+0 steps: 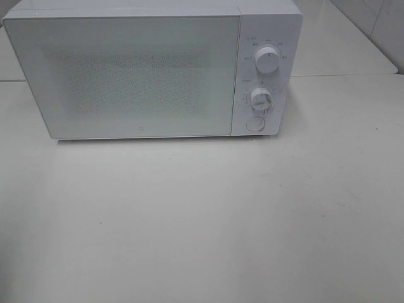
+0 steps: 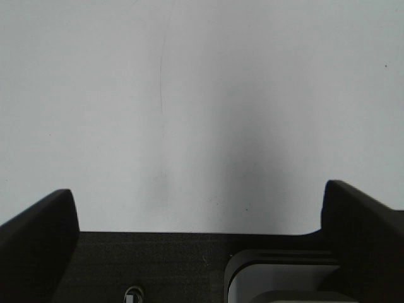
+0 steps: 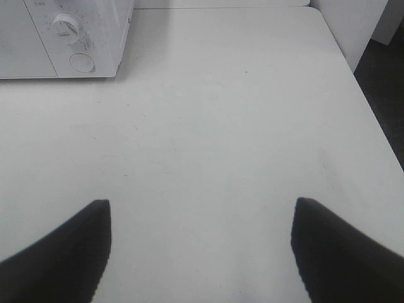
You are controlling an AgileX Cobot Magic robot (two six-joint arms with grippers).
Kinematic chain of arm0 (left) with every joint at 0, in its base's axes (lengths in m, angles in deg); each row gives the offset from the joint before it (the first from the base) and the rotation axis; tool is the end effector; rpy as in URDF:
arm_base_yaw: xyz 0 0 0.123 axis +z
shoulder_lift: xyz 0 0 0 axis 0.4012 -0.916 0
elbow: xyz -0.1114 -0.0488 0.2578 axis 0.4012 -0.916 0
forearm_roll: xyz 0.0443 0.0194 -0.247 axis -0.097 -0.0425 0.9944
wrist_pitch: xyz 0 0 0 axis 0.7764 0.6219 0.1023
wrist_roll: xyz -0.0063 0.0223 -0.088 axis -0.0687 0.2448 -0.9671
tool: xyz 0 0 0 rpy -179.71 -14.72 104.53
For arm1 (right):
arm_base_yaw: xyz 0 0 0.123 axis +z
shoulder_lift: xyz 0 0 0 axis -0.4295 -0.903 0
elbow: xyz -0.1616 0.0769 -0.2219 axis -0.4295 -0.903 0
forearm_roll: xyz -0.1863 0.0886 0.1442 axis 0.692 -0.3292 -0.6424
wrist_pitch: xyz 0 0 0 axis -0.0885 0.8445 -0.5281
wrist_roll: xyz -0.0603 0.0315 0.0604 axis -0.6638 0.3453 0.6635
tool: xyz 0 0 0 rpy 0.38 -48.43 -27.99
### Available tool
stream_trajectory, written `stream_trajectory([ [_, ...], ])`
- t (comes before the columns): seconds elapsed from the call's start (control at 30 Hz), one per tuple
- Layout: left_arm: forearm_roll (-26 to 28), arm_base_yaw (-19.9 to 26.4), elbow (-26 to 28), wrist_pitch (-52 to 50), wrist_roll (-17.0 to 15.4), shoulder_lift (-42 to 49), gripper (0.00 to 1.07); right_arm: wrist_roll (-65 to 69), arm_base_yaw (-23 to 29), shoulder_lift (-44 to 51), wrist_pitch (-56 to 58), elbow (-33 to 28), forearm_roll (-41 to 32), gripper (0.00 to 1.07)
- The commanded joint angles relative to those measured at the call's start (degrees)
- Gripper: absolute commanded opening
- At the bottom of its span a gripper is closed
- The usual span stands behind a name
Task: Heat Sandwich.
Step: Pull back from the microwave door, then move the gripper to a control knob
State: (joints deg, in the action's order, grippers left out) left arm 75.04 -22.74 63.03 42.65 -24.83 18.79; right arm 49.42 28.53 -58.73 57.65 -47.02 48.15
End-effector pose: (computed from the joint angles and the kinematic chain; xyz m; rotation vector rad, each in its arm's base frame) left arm 0.0988 0.0015 0.2619 -0.0210 2.6153 0.0055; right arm -0.0056 -0.0065 0.2810 0.0227 2.0149 -0.0147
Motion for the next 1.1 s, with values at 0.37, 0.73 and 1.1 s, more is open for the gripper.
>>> stream_trajectory([
  [0.37,0.69,0.11,-2.69,1.55,-0.46,17.65,0.99,-0.92,-0.06,1.55,-0.57,-0.17,0.06,0.75],
  [0.73,1.95,-0.06,-2.69,1.55,0.86,28.30,0.99,-0.92,-0.06,1.55,-0.57,-0.17,0.06,0.75],
  [1.1,3.44,-0.06,-2.69,1.49,2.58,36.33,0.99,-0.92,-0.06,1.55,-0.57,-0.17,0.06,0.75],
])
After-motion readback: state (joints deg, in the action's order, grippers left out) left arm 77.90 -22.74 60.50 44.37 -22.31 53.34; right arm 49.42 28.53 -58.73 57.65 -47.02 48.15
